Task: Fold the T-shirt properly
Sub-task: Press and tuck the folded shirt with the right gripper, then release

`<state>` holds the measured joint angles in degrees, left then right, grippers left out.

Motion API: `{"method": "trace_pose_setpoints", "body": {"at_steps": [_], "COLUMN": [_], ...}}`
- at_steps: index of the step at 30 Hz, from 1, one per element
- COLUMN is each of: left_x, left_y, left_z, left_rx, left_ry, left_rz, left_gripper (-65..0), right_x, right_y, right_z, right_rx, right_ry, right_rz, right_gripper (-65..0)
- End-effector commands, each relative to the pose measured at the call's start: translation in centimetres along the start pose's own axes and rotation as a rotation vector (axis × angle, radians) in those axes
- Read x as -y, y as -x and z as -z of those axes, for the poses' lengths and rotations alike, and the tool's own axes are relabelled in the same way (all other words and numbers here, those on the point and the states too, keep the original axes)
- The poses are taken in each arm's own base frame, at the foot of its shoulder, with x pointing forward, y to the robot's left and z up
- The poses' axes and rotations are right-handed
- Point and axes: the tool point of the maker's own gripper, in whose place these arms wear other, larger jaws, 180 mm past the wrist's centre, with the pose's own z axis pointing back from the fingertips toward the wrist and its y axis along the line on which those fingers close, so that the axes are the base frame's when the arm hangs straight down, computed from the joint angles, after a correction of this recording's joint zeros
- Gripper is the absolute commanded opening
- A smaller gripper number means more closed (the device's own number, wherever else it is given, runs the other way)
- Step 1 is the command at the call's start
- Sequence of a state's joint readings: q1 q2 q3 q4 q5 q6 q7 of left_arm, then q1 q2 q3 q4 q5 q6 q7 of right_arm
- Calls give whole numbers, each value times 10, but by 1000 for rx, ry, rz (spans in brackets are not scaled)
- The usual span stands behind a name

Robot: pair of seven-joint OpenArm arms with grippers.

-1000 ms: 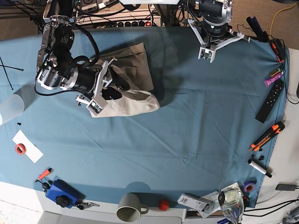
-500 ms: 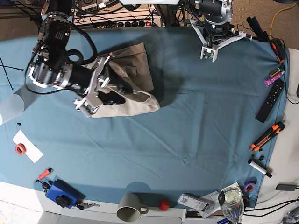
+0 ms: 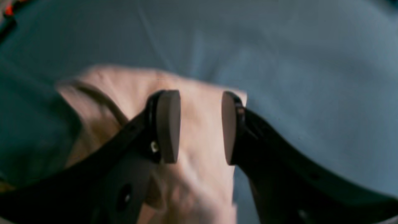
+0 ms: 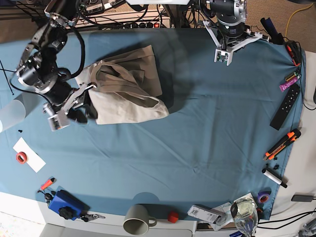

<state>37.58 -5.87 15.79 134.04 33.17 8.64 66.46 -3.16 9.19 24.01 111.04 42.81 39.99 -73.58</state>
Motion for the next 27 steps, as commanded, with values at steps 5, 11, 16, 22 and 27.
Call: {"method": "trace_pose_setpoints", "body": {"at_steps": [5,11,16,22,27], "left_x": [-3,-4,-5,-5,-5], "left_y": [-4,-12,-17,-18,-18], "left_z": [-4,-3,-3,-3,-3], "left_rx": [25,57,75,85,82], "left_ry": [-12,-15,-18,-18,-19], "left_rz": [-12,-14,-17,-17,-16], "left_gripper": [-650,-650,-650,-650,-650], "right_x": [2,-32,-67,-114,-134], "right_y": [23,17,65,83,71], "right_z": [7,0,1,6,4], "right_rx": [-95,-5,-139,-207,-166], "right_ry": [-36,-222,-304,-446,-523], "right_rz": [48,122,149,133,125], "right_gripper": [-425,-425,-425,-425,-425]}}
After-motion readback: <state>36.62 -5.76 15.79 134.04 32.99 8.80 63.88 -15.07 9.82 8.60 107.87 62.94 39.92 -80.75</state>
